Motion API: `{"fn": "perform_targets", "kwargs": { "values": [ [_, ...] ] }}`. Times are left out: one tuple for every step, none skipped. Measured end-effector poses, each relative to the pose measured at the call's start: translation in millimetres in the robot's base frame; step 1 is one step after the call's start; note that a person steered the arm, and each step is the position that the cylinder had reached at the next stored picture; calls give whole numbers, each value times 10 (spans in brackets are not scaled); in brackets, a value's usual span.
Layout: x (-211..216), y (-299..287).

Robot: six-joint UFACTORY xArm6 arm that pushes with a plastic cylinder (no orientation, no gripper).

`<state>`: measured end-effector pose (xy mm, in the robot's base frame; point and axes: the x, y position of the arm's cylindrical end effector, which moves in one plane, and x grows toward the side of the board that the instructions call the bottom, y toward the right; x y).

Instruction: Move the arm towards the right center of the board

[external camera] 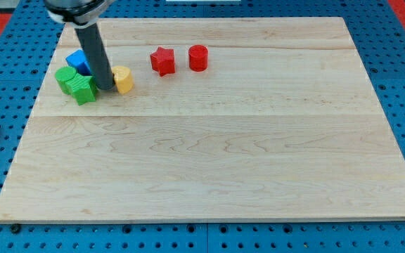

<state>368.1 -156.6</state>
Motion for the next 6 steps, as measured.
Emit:
{"fn": "perform_targets", "kwargs": {
  "values": [
    [-67,738],
    [-224,1211],
    [-480,1412],
    [-138,1449],
    [-15,884],
    [123,749]
  ]
}}
